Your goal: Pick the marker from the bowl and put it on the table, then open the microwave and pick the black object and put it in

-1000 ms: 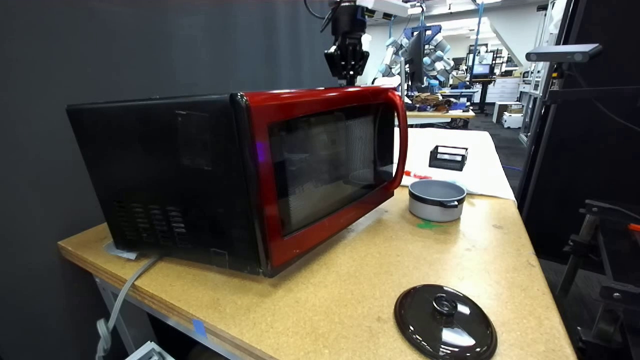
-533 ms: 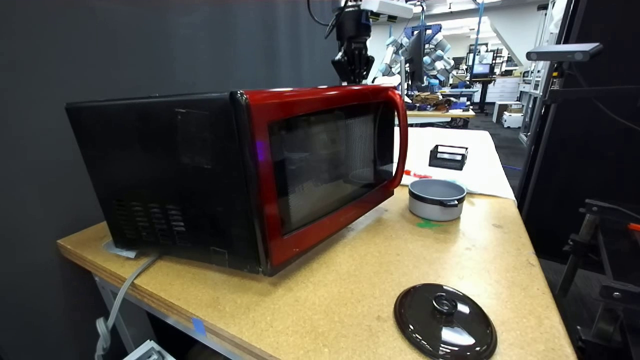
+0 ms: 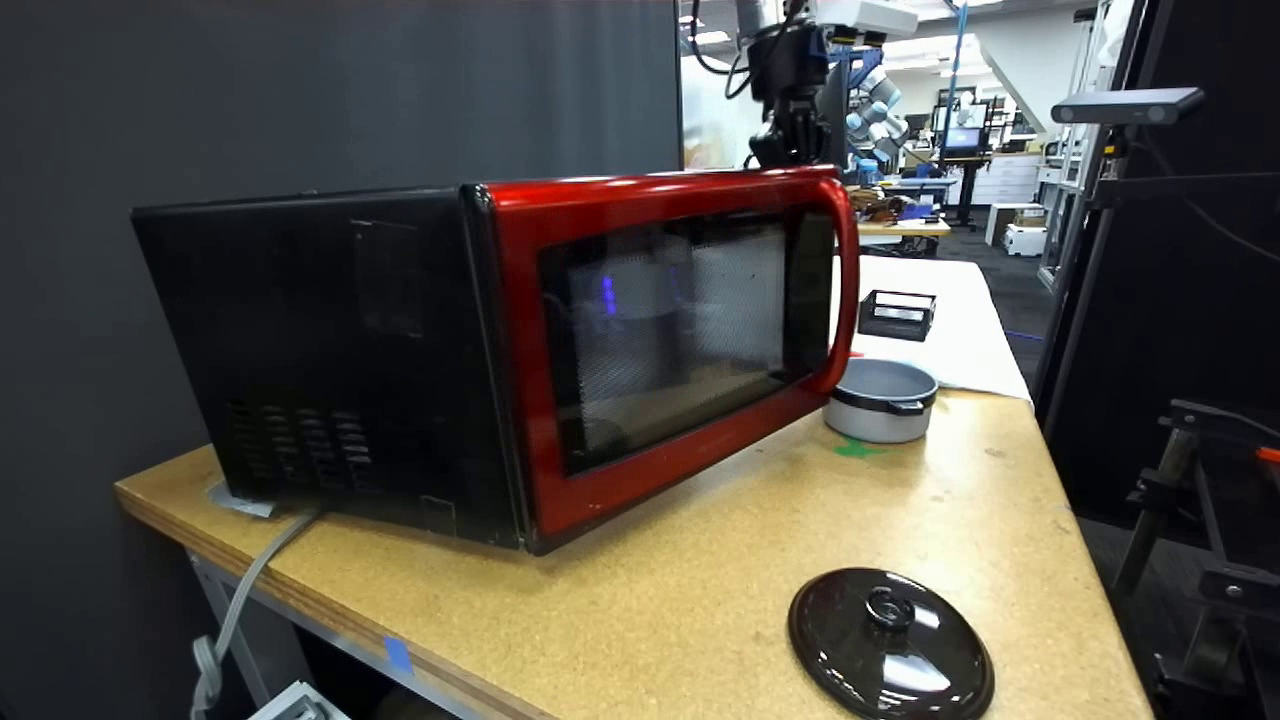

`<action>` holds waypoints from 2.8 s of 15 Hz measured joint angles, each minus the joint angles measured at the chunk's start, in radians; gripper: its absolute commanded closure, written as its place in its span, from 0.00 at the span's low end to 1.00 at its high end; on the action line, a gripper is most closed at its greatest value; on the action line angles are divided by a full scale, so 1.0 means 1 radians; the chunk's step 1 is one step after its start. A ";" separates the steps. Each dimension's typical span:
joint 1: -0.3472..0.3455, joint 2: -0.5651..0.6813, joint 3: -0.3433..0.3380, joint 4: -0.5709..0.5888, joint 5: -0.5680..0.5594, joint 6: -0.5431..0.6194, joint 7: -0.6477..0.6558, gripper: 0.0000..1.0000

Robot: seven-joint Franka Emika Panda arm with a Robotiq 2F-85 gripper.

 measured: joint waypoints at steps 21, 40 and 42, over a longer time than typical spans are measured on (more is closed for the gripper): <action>-0.027 -0.361 -0.010 -0.473 -0.020 0.209 -0.078 1.00; 0.032 -0.476 0.076 -0.568 -0.013 0.275 -0.087 1.00; 0.038 -0.508 0.076 -0.610 0.001 0.273 -0.107 1.00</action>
